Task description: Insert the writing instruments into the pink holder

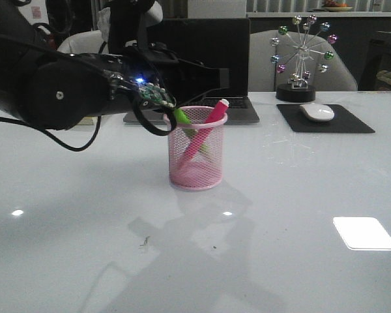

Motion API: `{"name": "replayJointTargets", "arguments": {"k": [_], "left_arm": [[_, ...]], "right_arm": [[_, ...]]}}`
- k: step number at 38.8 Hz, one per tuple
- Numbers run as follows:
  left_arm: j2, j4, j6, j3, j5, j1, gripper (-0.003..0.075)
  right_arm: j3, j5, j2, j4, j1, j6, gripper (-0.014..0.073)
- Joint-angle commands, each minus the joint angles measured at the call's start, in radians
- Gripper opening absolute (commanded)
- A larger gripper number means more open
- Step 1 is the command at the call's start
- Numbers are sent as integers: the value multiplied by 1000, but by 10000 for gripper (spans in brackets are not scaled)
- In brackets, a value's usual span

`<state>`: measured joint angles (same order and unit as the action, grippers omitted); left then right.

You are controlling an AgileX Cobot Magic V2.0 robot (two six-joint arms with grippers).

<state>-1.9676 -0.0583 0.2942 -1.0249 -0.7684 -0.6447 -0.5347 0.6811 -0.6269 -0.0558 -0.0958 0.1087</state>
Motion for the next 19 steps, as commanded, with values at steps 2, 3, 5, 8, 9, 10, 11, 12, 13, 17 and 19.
{"name": "replayJointTargets", "arguments": {"k": [2,3,5,8,9,10,11,12,13,17,19], "left_arm": [[57,1,5,-21,-88,7,344],[64,3,5,-21,-88,16,344],[80,3,5,-21,-88,32,344],[113,1,5,-21,-80,60,343],[129,1,5,-21,-74,72,342],[147,1,5,-21,-65,86,340],[166,-4,5,-21,-53,99,340],[181,-6,5,-21,-43,109,336],[203,-15,5,-21,-23,123,328],[281,-88,-27,-21,69,174,298],[322,-121,-46,-21,128,197,291]], "right_arm": [[-25,-60,3,1,-4,4,376],[-25,-60,3,1,-4,4,376],[-25,-60,3,1,-4,4,376],[-25,-60,3,1,-4,4,376],[-25,-60,3,1,-4,4,376],[-25,-60,3,1,-4,4,376],[-25,-60,3,1,-4,4,376],[-25,-60,3,1,-4,4,376],[-25,-60,3,1,-4,4,376],[-25,-60,3,1,-4,4,376],[-25,-60,3,1,-4,4,376]]}}
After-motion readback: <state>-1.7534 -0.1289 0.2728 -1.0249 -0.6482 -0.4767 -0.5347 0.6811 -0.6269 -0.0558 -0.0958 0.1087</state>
